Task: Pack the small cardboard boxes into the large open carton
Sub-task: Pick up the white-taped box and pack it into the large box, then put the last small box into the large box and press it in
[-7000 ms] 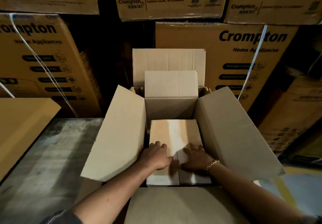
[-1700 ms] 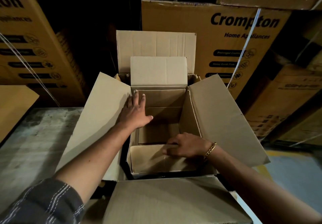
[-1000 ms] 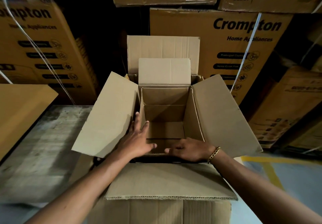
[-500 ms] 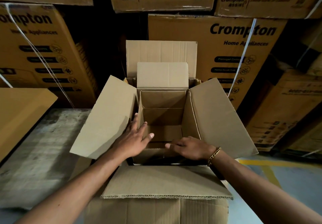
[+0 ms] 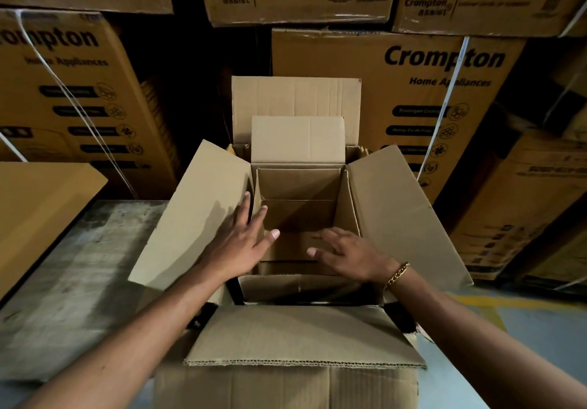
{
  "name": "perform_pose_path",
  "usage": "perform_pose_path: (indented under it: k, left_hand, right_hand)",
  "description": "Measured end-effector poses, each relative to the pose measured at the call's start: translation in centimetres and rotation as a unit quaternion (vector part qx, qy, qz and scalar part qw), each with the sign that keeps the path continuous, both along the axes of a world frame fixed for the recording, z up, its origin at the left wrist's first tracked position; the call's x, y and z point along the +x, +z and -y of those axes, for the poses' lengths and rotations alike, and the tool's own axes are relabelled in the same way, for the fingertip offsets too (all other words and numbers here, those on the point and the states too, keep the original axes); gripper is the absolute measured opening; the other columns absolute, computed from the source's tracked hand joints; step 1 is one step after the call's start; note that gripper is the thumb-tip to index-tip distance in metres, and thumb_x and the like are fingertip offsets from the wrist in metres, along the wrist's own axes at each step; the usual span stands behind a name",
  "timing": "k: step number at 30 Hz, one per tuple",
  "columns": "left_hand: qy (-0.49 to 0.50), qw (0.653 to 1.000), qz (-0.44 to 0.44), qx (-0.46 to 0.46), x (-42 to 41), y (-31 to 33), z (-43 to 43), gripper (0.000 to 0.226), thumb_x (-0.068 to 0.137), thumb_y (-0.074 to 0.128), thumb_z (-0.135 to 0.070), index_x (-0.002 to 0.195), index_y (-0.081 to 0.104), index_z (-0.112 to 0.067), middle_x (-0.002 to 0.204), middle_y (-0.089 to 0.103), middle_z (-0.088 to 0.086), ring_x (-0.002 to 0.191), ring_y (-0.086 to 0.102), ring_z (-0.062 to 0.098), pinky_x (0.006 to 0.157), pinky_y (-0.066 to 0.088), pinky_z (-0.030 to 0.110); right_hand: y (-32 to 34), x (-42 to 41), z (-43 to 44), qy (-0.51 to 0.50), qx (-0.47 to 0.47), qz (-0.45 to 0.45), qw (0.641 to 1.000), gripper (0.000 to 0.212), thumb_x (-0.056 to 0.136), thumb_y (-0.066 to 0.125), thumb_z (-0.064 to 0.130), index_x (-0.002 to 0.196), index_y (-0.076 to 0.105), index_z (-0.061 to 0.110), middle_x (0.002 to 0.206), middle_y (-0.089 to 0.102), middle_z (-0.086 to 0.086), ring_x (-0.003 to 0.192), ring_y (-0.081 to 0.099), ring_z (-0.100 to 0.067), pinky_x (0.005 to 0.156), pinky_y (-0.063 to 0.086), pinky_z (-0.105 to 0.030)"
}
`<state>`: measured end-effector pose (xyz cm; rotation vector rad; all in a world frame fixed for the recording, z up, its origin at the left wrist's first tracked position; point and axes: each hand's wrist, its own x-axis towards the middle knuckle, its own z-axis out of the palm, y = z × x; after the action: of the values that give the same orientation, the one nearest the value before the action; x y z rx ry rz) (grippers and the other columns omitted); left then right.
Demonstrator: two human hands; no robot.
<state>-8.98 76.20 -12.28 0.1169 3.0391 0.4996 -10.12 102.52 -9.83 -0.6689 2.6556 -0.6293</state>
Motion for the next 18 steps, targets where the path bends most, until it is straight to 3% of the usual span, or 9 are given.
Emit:
perform_pose_path:
  k: [6, 13, 18]
  left_hand:
    - [0.008, 0.997, -0.078, 0.007, -0.6, 1.4, 1.1, 0.081, 0.089, 0.014, -0.079, 0.157, 0.012, -0.036, 0.165, -0.022, -0.003, 0.153, -0.004, 0.025, 0.119, 0.014, 0.054]
    - [0.013, 0.993, -0.118, -0.007, 0.4, 3.1, 1.2, 0.079, 0.093, 0.021, -0.074, 0.159, 0.009, -0.032, 0.165, -0.023, -0.004, 0.148, -0.017, 0.012, 0.120, 0.011, 0.048]
    - [0.006, 0.984, -0.174, -0.020, 2.0, 5.8, 1.9, 0.076, 0.097, 0.029, -0.067, 0.160, 0.017, -0.026, 0.168, -0.014, 0.001, 0.154, -0.010, 0.020, 0.121, 0.011, 0.048]
  right_hand:
    - [1.3, -0.7, -0.7, -0.023, -0.004, -0.041, 0.999, 0.062, 0.100, 0.040, 0.059, 0.153, 0.035, 0.029, 0.161, 0.031, 0.003, 0.140, 0.040, -0.022, 0.115, 0.032, -0.045]
    - [1.8, -1.4, -1.2, -0.055, 0.023, -0.119, 0.991, 0.073, 0.095, 0.031, 0.071, 0.158, 0.021, 0.033, 0.167, 0.015, 0.003, 0.152, 0.015, -0.023, 0.118, 0.017, -0.051]
    - [3.8, -1.9, -0.2, -0.060, 0.008, -0.150, 0.987, 0.085, 0.086, 0.021, 0.080, 0.158, 0.019, 0.035, 0.168, 0.012, 0.005, 0.153, 0.010, -0.023, 0.119, 0.014, -0.054]
